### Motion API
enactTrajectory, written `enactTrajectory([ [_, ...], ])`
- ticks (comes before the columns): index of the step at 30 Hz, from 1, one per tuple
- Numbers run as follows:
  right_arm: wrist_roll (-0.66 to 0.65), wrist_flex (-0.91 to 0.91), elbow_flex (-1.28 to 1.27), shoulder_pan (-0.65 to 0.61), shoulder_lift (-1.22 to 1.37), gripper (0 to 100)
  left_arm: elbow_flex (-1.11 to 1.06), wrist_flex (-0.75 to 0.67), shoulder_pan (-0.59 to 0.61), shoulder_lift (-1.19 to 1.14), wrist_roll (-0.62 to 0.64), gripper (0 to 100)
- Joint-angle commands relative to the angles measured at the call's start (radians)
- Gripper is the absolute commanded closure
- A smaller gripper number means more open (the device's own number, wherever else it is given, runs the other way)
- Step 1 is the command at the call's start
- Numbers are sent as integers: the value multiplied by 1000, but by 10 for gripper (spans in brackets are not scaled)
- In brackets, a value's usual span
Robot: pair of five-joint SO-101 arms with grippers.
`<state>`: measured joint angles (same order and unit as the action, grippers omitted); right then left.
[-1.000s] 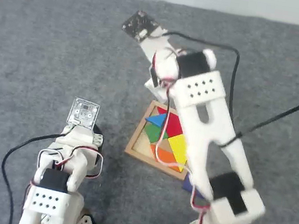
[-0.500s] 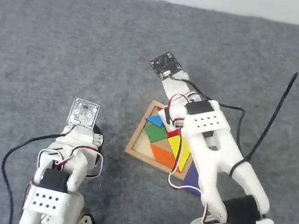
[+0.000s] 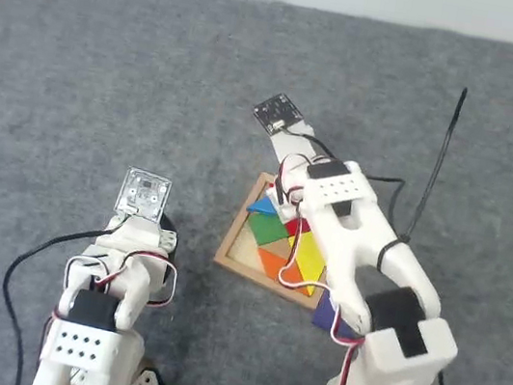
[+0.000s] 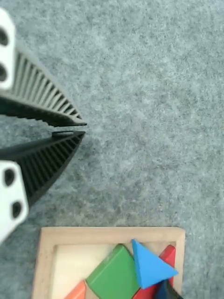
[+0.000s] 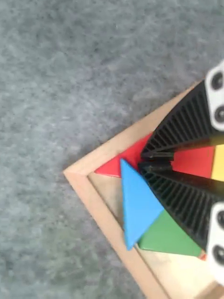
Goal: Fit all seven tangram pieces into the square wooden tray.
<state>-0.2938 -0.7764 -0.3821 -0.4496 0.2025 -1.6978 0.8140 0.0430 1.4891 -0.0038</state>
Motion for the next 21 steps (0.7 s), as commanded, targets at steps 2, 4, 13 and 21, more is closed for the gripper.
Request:
enactTrajectory([
  [2,11,-15,103,5,21,991,8,2,5,12,5,986],
  [4,11,-15,115,5,30,991,8,2,5,12,5,986],
  [13,6,5,121,-53,39,991,8,2,5,12,5,986],
  [21,9,16,121,-68,30,991,8,2,5,12,5,986],
])
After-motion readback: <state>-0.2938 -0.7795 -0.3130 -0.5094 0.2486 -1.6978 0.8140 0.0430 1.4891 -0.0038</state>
